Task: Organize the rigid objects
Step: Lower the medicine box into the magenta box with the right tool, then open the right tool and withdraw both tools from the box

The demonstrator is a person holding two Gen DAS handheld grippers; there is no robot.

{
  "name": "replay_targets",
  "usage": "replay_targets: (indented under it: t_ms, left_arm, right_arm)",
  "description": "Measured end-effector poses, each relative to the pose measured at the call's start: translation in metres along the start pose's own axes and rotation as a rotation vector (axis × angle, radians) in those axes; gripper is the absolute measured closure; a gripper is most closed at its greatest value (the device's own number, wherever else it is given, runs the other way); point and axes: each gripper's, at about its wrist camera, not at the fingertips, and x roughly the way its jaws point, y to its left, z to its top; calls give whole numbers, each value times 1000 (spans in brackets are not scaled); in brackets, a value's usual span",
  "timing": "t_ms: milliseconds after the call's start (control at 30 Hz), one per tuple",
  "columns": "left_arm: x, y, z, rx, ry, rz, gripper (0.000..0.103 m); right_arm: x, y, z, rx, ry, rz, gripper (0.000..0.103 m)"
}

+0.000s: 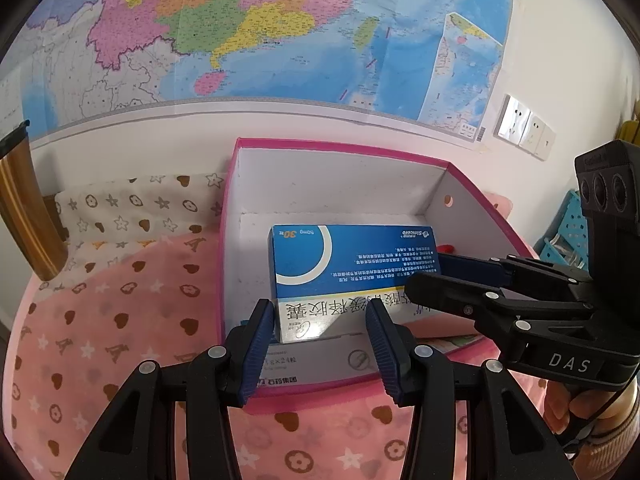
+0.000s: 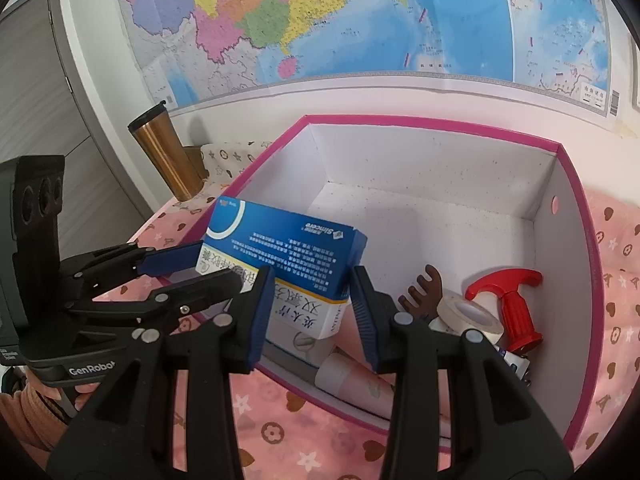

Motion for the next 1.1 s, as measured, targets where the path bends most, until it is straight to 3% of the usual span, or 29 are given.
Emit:
replay_targets:
  t_ms: [1100]
  left_arm:
    - [16, -11, 2, 54, 19, 56, 55]
  right_arm:
    - [12, -12, 0, 35, 36, 4, 62]
